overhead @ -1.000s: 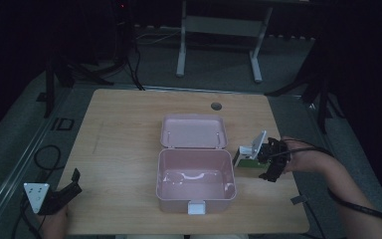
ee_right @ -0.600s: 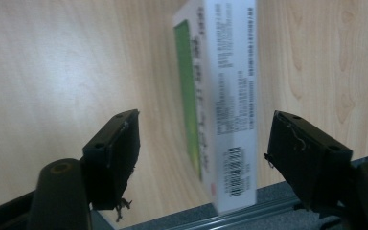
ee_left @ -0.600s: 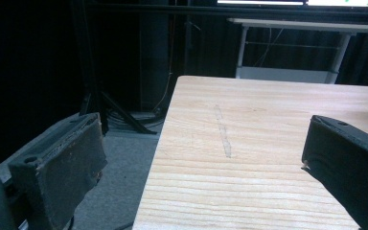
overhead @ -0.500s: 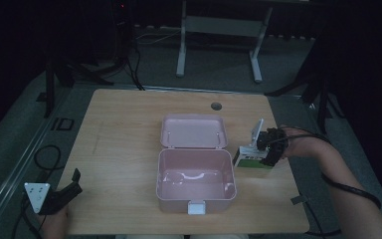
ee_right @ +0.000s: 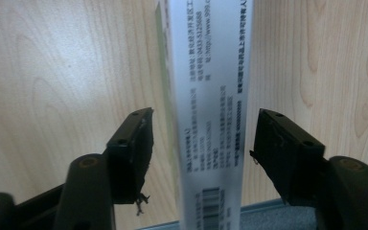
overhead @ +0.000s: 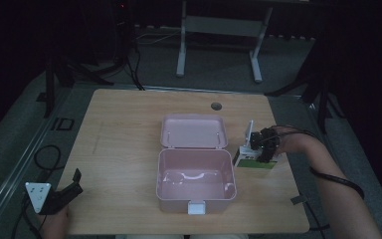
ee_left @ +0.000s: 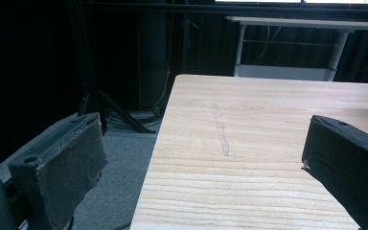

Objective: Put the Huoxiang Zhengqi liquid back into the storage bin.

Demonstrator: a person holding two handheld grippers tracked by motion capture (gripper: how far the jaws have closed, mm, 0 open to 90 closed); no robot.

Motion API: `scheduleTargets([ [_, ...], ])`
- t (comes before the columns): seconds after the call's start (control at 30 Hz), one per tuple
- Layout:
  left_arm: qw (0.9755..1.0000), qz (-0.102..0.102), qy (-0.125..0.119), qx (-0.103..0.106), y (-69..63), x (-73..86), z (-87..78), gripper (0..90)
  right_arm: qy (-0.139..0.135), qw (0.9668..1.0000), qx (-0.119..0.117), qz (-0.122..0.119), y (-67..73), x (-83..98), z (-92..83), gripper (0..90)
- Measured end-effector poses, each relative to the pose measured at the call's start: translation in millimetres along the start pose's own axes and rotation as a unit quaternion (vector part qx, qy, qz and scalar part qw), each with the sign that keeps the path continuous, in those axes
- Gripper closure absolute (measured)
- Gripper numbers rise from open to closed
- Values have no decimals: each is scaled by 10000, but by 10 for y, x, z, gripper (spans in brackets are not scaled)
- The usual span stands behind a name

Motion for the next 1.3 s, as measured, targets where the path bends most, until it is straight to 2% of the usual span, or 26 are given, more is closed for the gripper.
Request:
scheduleTargets([
  [0.2, 10000, 14, 19, 1, -7, 3, 4, 11, 98, 9999, -55, -12, -29, -4, 97, 461],
  [0.3, 10000, 24, 27, -1, -10, 4, 7, 11, 118, 9999, -86, -82, -26, -10, 148, 481],
  [0.4, 10000, 21, 30, -2, -10, 4, 8, 11, 181, 9996, -127, -187, -4, -16, 212, 543],
  [0.57, 10000, 44, 45, -11, -15, 7, 12, 11, 163, 9989, -351, -253, 22, -12, 229, 621],
  [0.77, 10000, 34, 39, -10, -12, 6, 11, 12, 255, 9975, -559, -361, 93, 14, 213, 633],
  [0.83, 10000, 43, 44, -11, -14, 7, 12, 11, 298, 9972, -580, -358, 114, 31, 194, 634],
  [1.0, 10000, 47, 41, -15, -16, 6, 11, 11, 176, 9968, -699, -337, 180, 48, 70, 635],
  [1.3, 10000, 41, 33, -25, -12, 4, 9, 11, 238, 9967, -700, -333, 266, 59, -151, 635],
])
Point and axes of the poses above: each handheld gripper's, and its own axes: z roughly forward along the jaws, x roughly out of its underside, y roughly to its left, the point moved 9 cm from there along z, roughly forward along the jaws, and after that the axes turned 12 degrees about y, right-handed, at the moved point
